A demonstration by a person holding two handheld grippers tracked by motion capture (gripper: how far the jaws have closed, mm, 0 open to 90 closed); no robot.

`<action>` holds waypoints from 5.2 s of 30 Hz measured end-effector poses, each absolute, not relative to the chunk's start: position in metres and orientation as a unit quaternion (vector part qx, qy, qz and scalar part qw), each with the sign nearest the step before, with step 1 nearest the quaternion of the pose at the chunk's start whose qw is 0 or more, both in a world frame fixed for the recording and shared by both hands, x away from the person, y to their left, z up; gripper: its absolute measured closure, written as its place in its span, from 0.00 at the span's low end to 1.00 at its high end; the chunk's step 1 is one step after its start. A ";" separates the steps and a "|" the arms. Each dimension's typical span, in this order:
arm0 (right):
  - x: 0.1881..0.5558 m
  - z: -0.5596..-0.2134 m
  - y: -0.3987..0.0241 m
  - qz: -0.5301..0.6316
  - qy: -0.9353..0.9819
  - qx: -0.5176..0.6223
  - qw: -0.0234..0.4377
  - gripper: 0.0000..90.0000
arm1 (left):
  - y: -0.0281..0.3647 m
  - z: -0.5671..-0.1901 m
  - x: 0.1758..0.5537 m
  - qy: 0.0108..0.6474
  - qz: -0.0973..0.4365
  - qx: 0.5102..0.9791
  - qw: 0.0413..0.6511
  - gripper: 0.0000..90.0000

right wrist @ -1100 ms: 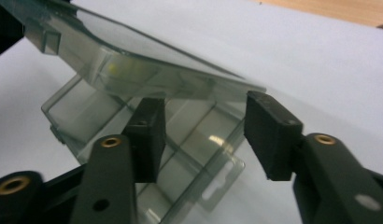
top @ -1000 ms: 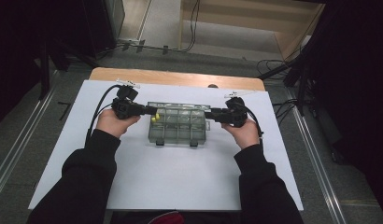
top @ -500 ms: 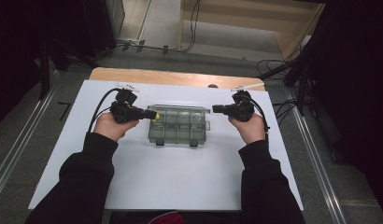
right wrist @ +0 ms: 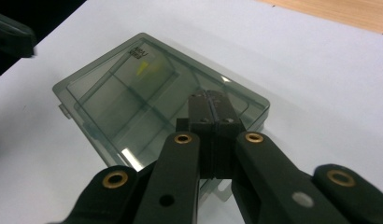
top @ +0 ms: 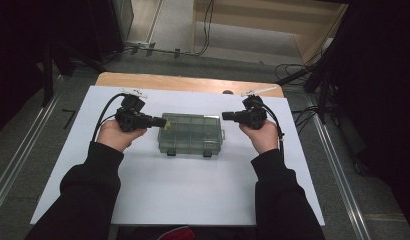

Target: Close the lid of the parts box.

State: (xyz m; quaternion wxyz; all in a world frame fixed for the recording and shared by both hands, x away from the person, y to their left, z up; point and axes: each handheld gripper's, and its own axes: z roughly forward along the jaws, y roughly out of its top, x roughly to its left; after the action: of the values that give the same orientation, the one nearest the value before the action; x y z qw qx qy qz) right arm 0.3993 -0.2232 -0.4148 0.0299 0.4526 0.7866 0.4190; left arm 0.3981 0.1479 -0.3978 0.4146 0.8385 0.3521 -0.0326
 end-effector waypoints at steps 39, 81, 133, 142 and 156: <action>0.354 -0.470 -0.197 0.379 0.818 0.432 0.038 0.97 | 0.141 -0.461 0.388 0.334 -0.011 0.860 0.386 0.98; 0.291 -0.471 -0.210 0.436 0.809 0.394 0.010 0.31 | 0.167 -0.458 0.323 0.326 -0.043 0.841 0.430 0.32; 0.235 -0.495 -0.247 0.438 0.804 0.400 0.040 0.29 | 0.213 -0.475 0.276 0.334 -0.034 0.847 0.412 0.32; 0.236 -0.496 -0.247 0.440 0.804 0.398 0.037 0.29 | 0.212 -0.475 0.277 0.330 -0.034 0.851 0.407 0.32; 0.236 -0.496 -0.247 0.441 0.804 0.398 0.037 0.29 | 0.211 -0.476 0.276 0.331 -0.034 0.852 0.404 0.32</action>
State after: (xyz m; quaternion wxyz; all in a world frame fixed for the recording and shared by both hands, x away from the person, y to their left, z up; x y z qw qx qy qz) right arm 0.2355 -0.2473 -0.4960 0.0367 0.3977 0.8039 0.4407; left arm 0.2760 0.2113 -0.4756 0.4045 0.8517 0.3313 -0.0341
